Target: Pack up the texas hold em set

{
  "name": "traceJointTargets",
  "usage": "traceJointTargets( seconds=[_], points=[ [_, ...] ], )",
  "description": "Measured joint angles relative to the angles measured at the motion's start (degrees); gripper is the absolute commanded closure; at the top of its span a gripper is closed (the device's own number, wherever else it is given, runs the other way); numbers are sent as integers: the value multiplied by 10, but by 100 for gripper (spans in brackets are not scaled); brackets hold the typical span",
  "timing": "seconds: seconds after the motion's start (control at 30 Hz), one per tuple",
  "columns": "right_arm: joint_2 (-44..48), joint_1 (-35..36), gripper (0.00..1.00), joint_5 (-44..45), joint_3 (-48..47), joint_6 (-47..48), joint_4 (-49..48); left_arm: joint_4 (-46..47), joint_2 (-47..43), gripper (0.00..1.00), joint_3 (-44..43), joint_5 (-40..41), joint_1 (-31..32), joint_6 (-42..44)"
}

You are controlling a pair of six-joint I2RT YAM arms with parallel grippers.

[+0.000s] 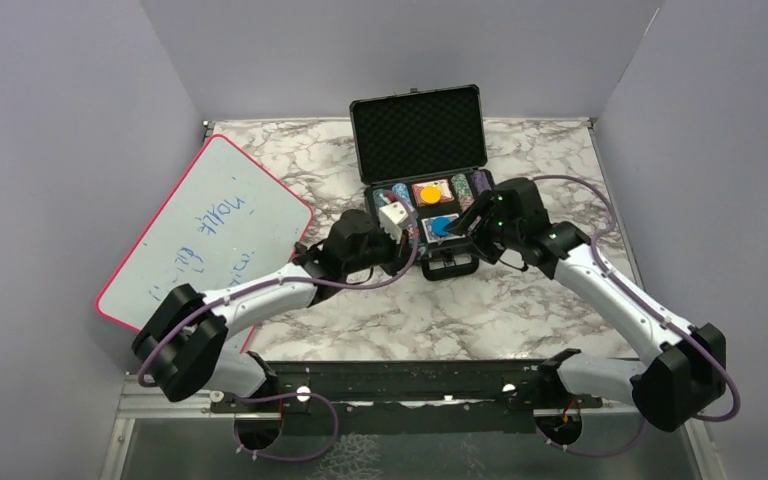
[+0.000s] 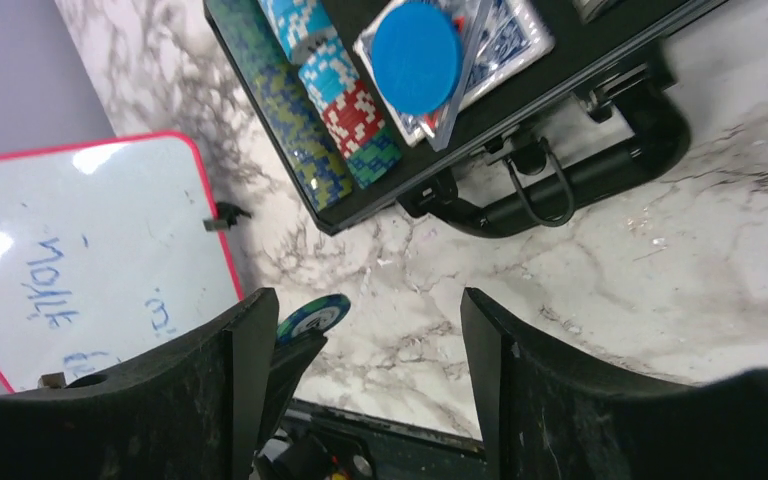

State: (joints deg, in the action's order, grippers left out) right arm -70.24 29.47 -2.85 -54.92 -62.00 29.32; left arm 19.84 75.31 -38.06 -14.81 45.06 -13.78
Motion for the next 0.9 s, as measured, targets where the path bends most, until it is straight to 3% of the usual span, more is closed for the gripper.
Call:
traceJointTargets(
  seconds=[0.27, 0.4, 0.6, 0.9],
  points=[
    [76, -33, 30, 30, 33, 1, 19, -207, 143, 100, -212, -26, -1, 268],
    [88, -37, 31, 32, 62, 1, 35, -289, 190, 100, -262, -26, -7, 351],
    [103, -41, 31, 32, 78, 1, 43, -334, 228, 100, -284, -12, -11, 395],
    [106, -41, 32, 32, 78, 1, 43, -331, 235, 100, -291, 43, -16, 411]
  ],
)
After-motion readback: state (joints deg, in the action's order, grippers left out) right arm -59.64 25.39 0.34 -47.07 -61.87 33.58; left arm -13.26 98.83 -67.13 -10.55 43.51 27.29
